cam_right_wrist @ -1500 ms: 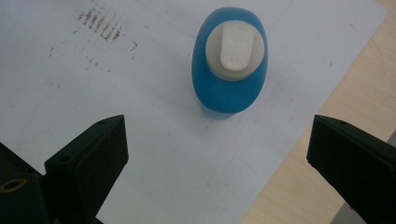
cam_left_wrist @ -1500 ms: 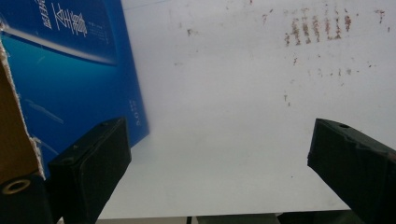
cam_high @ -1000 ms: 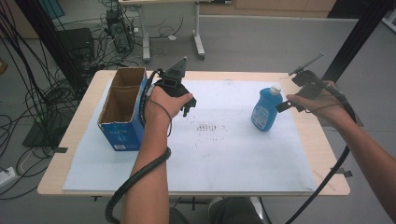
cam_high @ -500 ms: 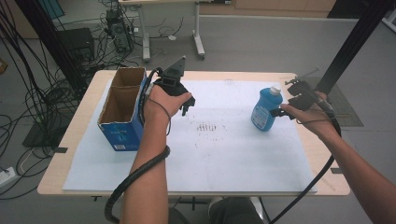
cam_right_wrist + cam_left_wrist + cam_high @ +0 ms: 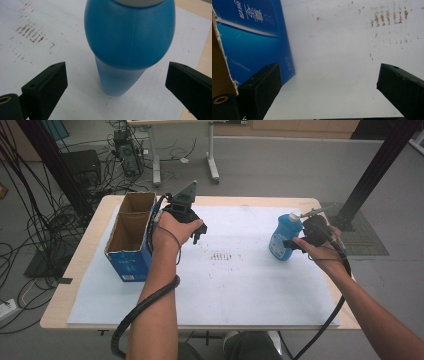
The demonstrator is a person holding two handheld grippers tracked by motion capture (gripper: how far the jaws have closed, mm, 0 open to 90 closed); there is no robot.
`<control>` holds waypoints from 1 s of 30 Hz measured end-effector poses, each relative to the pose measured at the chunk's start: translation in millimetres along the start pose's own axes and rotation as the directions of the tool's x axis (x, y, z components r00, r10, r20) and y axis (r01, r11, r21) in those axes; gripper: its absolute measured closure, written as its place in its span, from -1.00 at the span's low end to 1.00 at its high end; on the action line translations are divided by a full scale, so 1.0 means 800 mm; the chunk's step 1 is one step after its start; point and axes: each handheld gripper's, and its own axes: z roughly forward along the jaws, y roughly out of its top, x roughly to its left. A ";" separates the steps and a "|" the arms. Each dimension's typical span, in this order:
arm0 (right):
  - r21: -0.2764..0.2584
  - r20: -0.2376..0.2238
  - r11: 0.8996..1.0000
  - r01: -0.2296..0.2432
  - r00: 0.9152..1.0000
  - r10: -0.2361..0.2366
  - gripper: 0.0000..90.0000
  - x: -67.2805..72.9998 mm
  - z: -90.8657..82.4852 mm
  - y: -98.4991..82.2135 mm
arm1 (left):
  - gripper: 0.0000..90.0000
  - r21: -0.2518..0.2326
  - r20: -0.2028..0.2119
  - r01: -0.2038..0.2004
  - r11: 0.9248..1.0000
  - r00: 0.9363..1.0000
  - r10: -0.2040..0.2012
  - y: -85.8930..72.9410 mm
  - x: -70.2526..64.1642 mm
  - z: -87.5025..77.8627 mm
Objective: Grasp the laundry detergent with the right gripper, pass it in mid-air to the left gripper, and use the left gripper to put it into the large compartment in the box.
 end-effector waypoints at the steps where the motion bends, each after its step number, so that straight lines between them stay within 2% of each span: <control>1: -0.012 0.005 1.000 -0.007 1.000 0.007 -0.92 0.000 0.002 -0.002 | -0.86 0.002 0.000 0.001 1.000 1.000 -0.001 0.000 0.001 0.000; 5: -0.044 0.018 0.999 -0.027 0.999 0.027 -0.92 0.001 0.013 -0.010 | -0.86 0.004 0.000 0.004 1.000 1.000 -0.004 -0.001 0.003 0.002; 20: -0.143 0.043 0.989 -0.027 0.999 0.034 -0.93 0.006 0.035 -0.026 | -0.86 0.002 0.000 0.004 1.000 1.000 -0.004 -0.001 0.000 0.003; 30: -0.155 0.051 0.988 -0.025 0.998 0.033 -0.95 0.007 0.041 -0.030 | -0.86 0.007 -0.001 0.001 1.000 1.000 -0.001 0.000 -0.001 0.004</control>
